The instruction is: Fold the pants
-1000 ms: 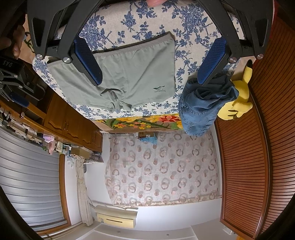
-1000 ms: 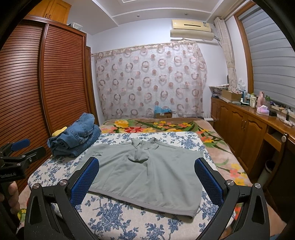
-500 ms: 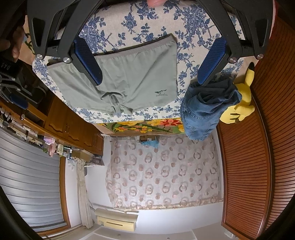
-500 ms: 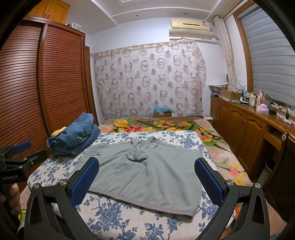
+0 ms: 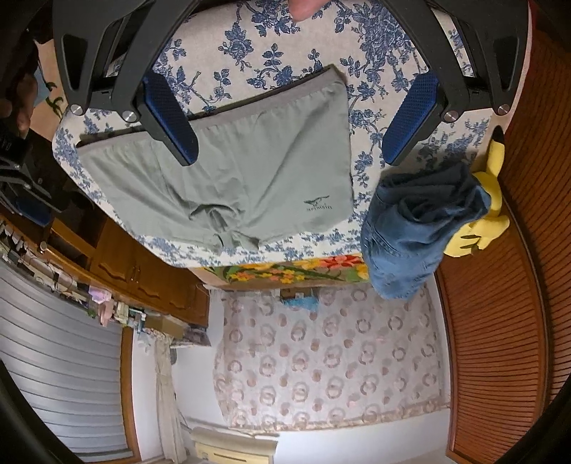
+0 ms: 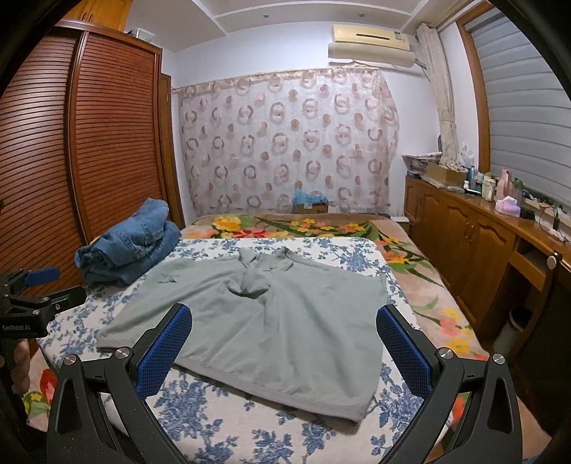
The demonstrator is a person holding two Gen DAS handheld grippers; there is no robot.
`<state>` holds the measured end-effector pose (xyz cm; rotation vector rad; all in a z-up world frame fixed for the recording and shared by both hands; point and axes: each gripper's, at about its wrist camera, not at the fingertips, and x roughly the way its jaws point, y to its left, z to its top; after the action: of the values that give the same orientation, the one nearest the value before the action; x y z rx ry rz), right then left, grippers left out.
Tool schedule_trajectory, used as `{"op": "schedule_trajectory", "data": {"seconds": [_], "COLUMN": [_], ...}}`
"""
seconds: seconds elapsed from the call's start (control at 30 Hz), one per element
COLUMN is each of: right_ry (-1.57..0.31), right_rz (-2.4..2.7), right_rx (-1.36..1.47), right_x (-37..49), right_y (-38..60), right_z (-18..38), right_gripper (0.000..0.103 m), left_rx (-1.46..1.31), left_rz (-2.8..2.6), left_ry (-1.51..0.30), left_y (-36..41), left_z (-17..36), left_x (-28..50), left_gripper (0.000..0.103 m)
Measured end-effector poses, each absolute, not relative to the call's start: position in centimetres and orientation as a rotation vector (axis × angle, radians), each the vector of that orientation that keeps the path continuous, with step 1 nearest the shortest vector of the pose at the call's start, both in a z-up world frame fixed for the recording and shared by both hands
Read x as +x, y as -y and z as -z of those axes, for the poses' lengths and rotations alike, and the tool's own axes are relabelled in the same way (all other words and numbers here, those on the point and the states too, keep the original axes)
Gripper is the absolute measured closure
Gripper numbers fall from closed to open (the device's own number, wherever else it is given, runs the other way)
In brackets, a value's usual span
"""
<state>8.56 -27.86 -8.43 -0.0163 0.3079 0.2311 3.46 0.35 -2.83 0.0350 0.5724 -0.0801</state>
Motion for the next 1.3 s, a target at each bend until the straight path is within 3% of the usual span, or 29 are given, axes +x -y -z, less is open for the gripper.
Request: {"op": "schedule_trajectory", "data": {"seconds": [0.8, 0.97, 1.3], "right_ry": [-0.496, -0.568, -0.703], "right_rz": [-0.233, -0.249, -0.22], "right_rx": [-0.135, -0.138, -0.037], "right_x": [15.8, 17.8, 23.4], "right_y": [30.4, 31.1, 34.4], "right_z": [8.2, 7.5, 5.9], "right_gripper": [0.004, 0.01, 0.042], "left_rx": [0.083, 0.103, 0.098], "left_rz": [0.212, 0.233, 0.249], "left_ry": [-0.728, -0.769, -0.857], "left_y": [0.0, 0.5, 0.4], "left_z": [8.2, 9.4, 11.6], "left_x": [10.5, 11.5, 12.8], "left_gripper": [0.0, 0.0, 0.0]}}
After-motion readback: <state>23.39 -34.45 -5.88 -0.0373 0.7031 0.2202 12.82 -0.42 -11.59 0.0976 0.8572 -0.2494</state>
